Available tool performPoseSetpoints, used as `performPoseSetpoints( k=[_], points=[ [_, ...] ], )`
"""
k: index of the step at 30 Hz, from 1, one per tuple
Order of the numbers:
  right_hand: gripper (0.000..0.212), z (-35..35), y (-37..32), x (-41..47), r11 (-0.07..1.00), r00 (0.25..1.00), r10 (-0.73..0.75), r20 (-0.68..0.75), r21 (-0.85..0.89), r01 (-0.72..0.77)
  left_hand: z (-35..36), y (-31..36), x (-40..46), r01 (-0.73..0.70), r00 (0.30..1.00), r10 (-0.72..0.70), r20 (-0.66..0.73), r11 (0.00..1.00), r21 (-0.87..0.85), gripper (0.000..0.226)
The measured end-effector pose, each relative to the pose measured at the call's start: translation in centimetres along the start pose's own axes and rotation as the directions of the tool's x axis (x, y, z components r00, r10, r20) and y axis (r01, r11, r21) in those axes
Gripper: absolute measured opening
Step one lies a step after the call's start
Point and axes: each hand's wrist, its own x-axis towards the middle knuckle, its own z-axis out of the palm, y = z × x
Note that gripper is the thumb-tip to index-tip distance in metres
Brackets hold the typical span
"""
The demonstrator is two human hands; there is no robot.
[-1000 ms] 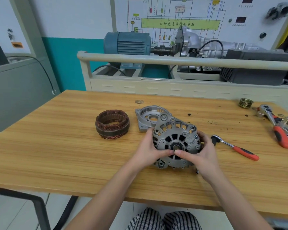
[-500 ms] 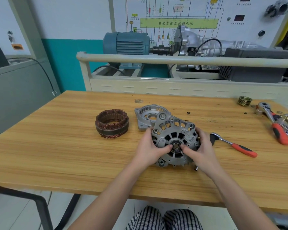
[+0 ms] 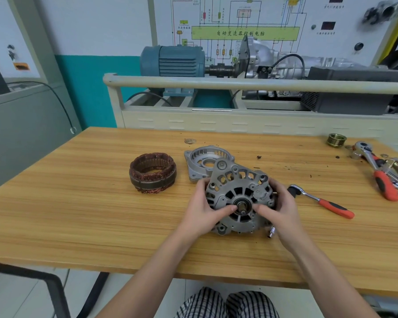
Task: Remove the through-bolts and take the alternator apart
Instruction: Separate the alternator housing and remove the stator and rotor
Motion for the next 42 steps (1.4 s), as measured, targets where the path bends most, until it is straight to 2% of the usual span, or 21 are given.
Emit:
performPoseSetpoints(
  k=[3,5,9,11,13,16,21,25,36,42],
  points=[
    [0.058,-0.3,0.0,-0.1,0.976,1.0,0.028,0.008,0.214,-0.029,-0.1,-0.2,-0.4,-0.035,0.999,0.036,0.028,0.999,-0.036,0.079],
    [0.046,-0.3,0.1,0.3,0.957,0.999,0.037,-0.023,0.289,-0.029,-0.2,-0.1,-0.4,-0.08,0.995,0.082,0.052,0.996,-0.03,0.076],
    [0.046,-0.6,0.2,1.3,0.928,1.0,-0.02,0.001,0.373,0.018,-0.9,0.6,0.2,-0.21,0.976,0.204,0.08,0.975,0.076,0.073],
    [0.052,-0.8,-0.2,1.9,0.938,0.993,-0.107,0.041,0.334,0.087,-1.7,1.2,0.9,-0.276,0.96,0.265,0.09,0.951,0.141,0.074],
    [0.048,-0.9,-0.5,2.5,0.949,0.981,-0.181,0.077,0.274,0.154,-2.6,1.4,2.0,-0.338,0.94,0.319,0.117,0.915,0.22,0.075],
    [0.05,-1.0,-0.6,3.1,0.957,0.961,-0.244,0.128,0.195,0.216,-3.6,1.2,3.2,-0.371,0.928,0.34,0.154,0.879,0.3,0.07],
    [0.053,-0.9,0.0,3.9,0.957,0.93,-0.29,0.224,0.088,0.277,-3.9,0.1,3.6,-0.44,0.895,0.427,0.131,0.795,0.418,0.068],
    [0.056,-0.8,1.0,4.2,0.959,0.93,-0.283,0.235,0.043,0.281,-3.7,-1.1,3.8,-0.505,0.855,0.499,0.138,0.744,0.437,0.071],
    [0.051,-1.1,1.7,3.7,0.975,0.949,-0.22,0.226,0.013,0.223,-3.3,-1.5,4.5,-0.508,0.853,0.503,0.141,0.734,0.452,0.068],
    [0.052,-0.6,1.4,3.0,0.975,0.959,-0.199,0.2,-0.057,0.214,-3.3,-1.6,4.0,-0.433,0.897,0.43,0.104,0.807,0.401,0.065]
  ],
)
